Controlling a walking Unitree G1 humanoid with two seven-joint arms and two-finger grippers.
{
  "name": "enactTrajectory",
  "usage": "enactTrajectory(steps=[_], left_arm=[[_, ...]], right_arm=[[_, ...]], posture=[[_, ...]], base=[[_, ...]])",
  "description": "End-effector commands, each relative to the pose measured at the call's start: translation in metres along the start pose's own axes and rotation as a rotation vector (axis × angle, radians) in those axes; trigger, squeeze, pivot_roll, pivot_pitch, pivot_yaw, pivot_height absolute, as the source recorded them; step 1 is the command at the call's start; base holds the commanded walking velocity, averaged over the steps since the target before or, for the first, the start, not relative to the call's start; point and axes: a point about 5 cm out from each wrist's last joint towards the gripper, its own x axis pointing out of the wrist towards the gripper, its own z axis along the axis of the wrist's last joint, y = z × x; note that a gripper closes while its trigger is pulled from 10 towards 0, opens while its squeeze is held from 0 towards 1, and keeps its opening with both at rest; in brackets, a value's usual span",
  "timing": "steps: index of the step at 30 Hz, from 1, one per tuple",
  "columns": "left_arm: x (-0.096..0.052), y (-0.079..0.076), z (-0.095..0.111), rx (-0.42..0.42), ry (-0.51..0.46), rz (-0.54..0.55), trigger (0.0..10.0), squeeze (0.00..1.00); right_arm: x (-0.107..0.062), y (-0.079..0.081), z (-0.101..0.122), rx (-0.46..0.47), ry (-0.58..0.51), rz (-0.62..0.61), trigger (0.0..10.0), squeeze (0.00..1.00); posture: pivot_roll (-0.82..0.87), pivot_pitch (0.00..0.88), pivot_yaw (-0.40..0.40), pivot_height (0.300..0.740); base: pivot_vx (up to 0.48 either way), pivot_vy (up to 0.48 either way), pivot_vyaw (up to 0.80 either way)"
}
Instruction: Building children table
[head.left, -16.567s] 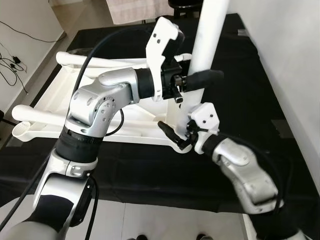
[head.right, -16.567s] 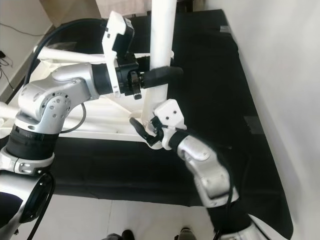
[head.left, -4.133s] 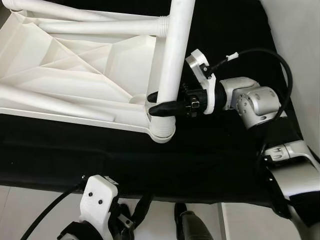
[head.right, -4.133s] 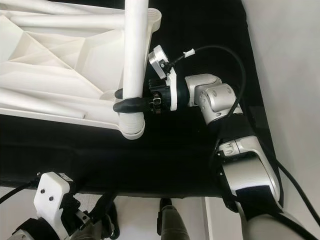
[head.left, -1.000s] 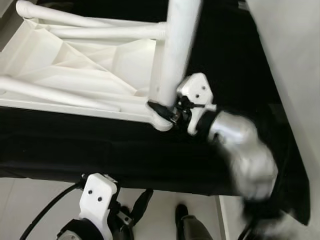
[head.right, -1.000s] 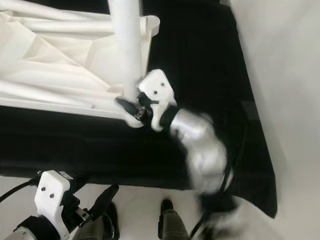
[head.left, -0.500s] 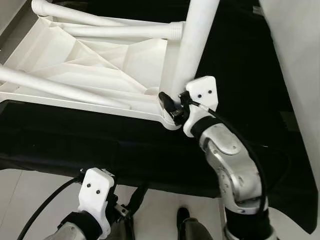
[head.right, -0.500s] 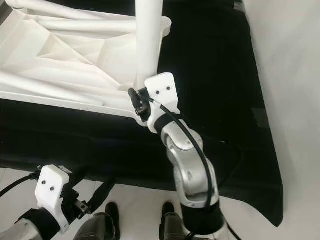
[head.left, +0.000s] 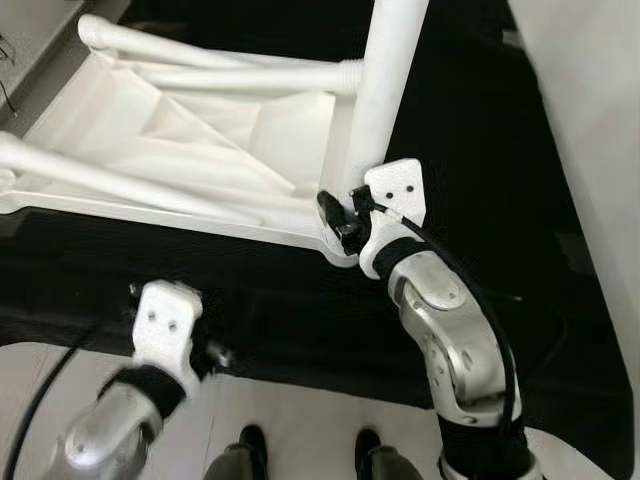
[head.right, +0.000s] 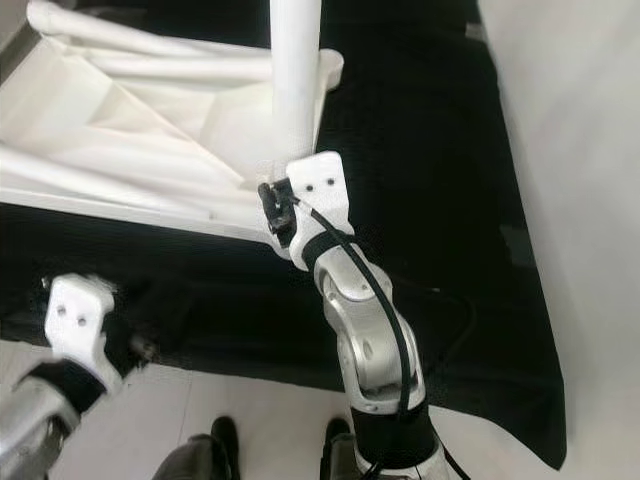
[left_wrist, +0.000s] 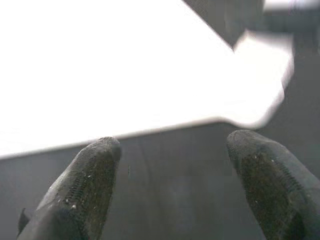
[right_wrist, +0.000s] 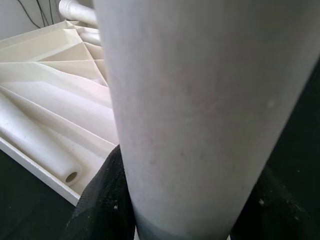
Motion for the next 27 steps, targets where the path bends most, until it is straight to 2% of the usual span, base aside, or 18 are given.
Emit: enactTrajectory(steps=[1,3,5,7,9,13,14,15,16,17,23,24,27], left_arm=[[-0.001,0.003,-0.001,-0.004,0.017,0.001,10.0,0.0],[0.018,0.005,0.025,-0.018,-0.096,-0.072,10.0,0.0],[0.032,0.002,0.045,-0.042,-0.177,-0.147,10.0,0.0],[0.036,0.0,0.05,-0.054,-0.2,-0.17,10.0,0.0],[0.045,-0.006,0.062,-0.056,-0.243,-0.255,10.0,0.0],[0.068,-0.014,0.09,-0.035,-0.345,-0.364,10.0,0.0],[0.068,-0.014,0.09,-0.035,-0.345,-0.364,10.0,0.0],[0.081,-0.014,0.097,-0.022,-0.358,-0.378,10.0,0.0],[0.081,-0.014,0.097,-0.022,-0.358,-0.378,10.0,0.0],[0.088,-0.013,0.1,-0.03,-0.354,-0.384,10.0,0.0],[0.104,-0.012,0.101,-0.06,-0.338,-0.396,10.0,0.0],[0.113,-0.011,0.1,-0.067,-0.317,-0.406,10.0,0.0],[0.118,-0.01,0.099,-0.069,-0.303,-0.414,10.0,0.0]], right_arm=[[-0.001,-0.012,-0.039,0.017,0.188,-0.075,10.0,0.0],[0.001,-0.009,-0.039,0.023,0.184,-0.064,10.0,0.0],[0.004,-0.006,-0.04,0.03,0.18,-0.051,10.0,0.0],[0.004,-0.005,-0.04,0.032,0.177,-0.047,10.0,0.0],[0.009,0.0,-0.039,0.041,0.172,-0.025,10.0,0.0],[0.014,0.01,-0.035,0.052,0.146,0.018,10.0,0.0],[0.014,0.01,-0.035,0.052,0.146,0.018,10.0,0.0],[0.015,0.016,-0.033,0.059,0.133,0.035,10.0,0.0],[0.015,0.016,-0.033,0.059,0.133,0.035,10.0,0.0],[0.016,0.019,-0.032,0.062,0.127,0.044,10.0,0.0],[0.017,0.026,-0.03,0.069,0.113,0.068,10.0,0.0],[0.017,0.029,-0.028,0.073,0.107,0.079,10.0,0.0],[0.017,0.03,-0.028,0.074,0.105,0.08,10.0,0.0]], posture=[[-0.02,0.324,-0.009,0.74],[-0.02,0.294,-0.002,0.74],[-0.01,0.282,0.001,0.74],[-0.01,0.282,0.001,0.74],[-0.02,0.261,0.011,0.74],[-0.02,0.234,0.018,0.74],[-0.02,0.234,0.018,0.74],[-0.02,0.224,0.02,0.74],[-0.02,0.224,0.02,0.74],[-0.02,0.216,0.023,0.74],[-0.02,0.209,0.03,0.74],[-0.02,0.209,0.034,0.74],[-0.02,0.209,0.035,0.74]], base=[[0.0,0.0,0.0],[0.0,0.0,0.0],[0.0,0.0,0.0],[0.0,0.0,0.0],[0.0,0.0,0.0],[0.0,0.0,0.0],[0.0,0.0,0.0],[0.0,0.0,0.0],[0.0,0.0,0.0],[0.0,0.0,0.0],[0.0,0.0,0.0],[0.0,0.0,0.0],[0.0,0.0,0.0]])
